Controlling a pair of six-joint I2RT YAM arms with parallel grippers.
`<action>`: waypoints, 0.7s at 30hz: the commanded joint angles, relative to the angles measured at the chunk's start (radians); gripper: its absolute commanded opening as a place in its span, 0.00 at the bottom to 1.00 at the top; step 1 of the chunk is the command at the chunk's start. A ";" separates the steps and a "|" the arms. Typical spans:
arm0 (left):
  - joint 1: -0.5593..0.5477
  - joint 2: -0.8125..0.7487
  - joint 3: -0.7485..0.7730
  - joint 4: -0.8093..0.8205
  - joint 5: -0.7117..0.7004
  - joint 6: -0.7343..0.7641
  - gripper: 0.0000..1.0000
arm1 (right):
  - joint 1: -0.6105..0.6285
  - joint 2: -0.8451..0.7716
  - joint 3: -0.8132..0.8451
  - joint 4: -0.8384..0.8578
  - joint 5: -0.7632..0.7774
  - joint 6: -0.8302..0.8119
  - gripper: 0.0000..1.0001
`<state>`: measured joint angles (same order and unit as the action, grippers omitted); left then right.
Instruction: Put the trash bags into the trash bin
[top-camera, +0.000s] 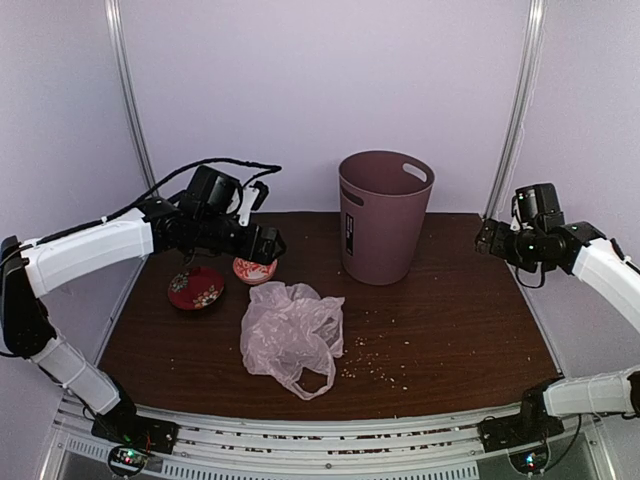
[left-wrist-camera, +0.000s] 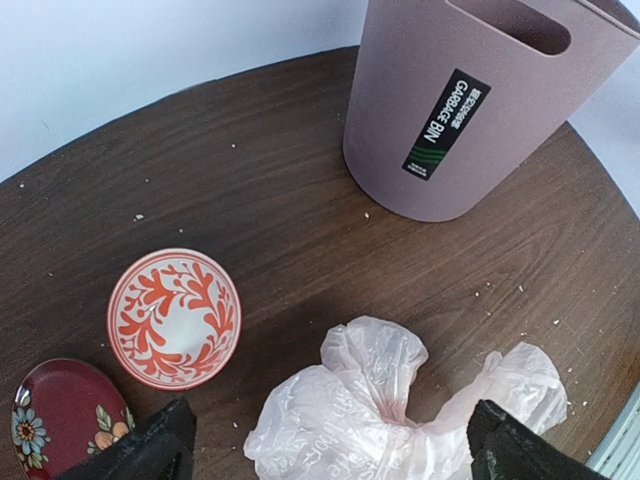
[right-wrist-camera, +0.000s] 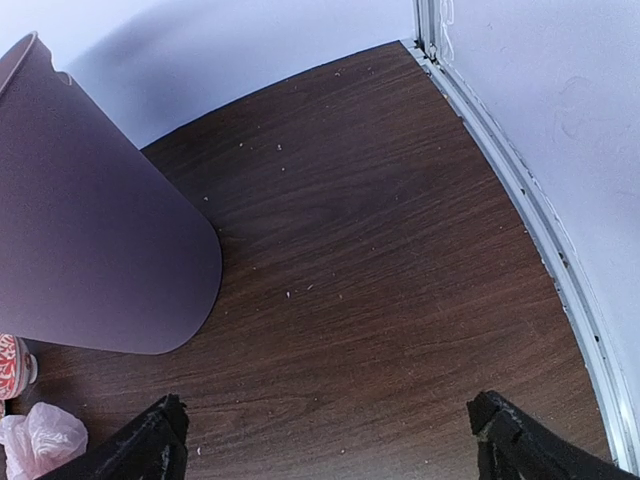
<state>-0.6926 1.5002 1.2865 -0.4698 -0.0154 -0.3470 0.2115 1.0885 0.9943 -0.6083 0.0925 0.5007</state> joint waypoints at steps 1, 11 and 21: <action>0.010 0.016 -0.001 0.007 0.060 -0.001 0.98 | -0.008 -0.007 0.009 0.030 -0.026 -0.012 1.00; -0.055 -0.070 -0.142 -0.009 0.249 0.000 0.97 | 0.106 -0.063 -0.076 0.134 -0.314 -0.091 0.90; -0.084 -0.091 -0.174 -0.063 0.192 -0.059 0.94 | 0.364 0.154 0.216 0.071 -0.131 -0.061 0.82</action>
<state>-0.7784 1.4246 1.1057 -0.5297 0.2249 -0.3599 0.5526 1.1709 1.0500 -0.5331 -0.1207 0.4164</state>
